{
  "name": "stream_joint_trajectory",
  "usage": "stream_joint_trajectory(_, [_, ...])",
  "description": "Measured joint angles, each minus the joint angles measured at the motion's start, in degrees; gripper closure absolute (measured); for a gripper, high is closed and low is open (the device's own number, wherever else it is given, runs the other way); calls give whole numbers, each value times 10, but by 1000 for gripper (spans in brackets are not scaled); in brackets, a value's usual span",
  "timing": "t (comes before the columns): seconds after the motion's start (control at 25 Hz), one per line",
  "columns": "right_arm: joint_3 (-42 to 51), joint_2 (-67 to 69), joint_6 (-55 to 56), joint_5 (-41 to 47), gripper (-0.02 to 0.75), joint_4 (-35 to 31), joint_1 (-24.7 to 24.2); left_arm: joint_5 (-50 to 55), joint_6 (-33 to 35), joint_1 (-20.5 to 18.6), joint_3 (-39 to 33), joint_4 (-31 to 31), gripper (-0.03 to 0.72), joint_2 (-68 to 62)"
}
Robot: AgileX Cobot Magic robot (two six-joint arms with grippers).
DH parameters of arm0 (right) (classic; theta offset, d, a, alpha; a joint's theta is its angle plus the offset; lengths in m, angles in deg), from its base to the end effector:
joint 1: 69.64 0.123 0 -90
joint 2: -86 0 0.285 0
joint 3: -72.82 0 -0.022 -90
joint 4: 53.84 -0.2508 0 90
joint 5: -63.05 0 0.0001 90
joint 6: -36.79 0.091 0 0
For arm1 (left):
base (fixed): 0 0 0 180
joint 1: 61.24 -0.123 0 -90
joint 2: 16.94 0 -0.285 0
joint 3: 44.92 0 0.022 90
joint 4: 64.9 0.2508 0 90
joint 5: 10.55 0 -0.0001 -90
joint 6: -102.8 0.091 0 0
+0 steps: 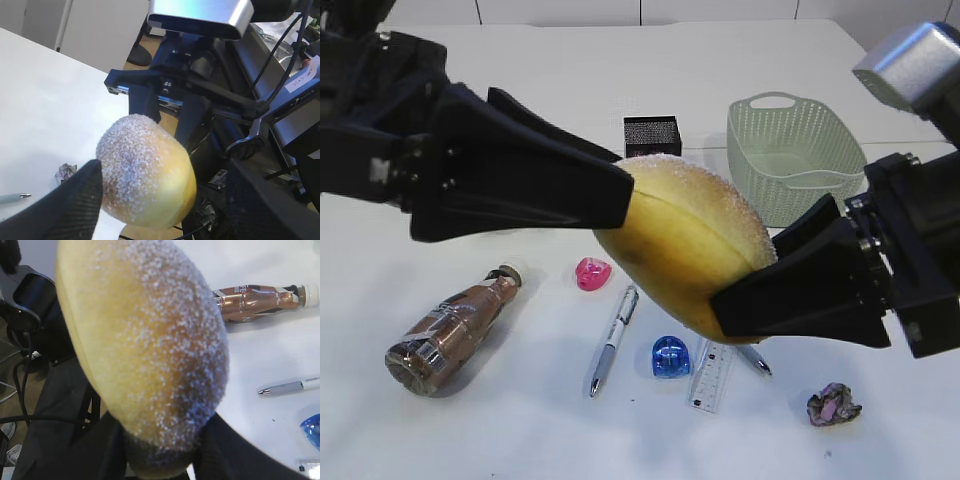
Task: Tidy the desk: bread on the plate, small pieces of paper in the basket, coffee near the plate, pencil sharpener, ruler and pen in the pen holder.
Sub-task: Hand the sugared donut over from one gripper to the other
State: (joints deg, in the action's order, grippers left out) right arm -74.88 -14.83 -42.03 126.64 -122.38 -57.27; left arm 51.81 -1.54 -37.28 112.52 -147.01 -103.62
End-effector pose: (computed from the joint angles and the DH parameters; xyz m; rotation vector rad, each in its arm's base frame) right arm 0.1933 0.1201 0.2891 -1.1346 1.9554 1.0846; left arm 0.2085 -0.1801 0.3213 1.0708 1.8069 -1.3671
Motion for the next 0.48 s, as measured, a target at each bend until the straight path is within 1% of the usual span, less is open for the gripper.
stream_joint_trajectory(0.16, [0, 1, 0, 0, 446, 1, 0, -4, 0, 12, 10, 0, 146, -25])
stream_joint_trajectory(0.48, [1, 1, 0, 6, 446, 4, 0, -3, 0, 15, 10, -1, 146, -43])
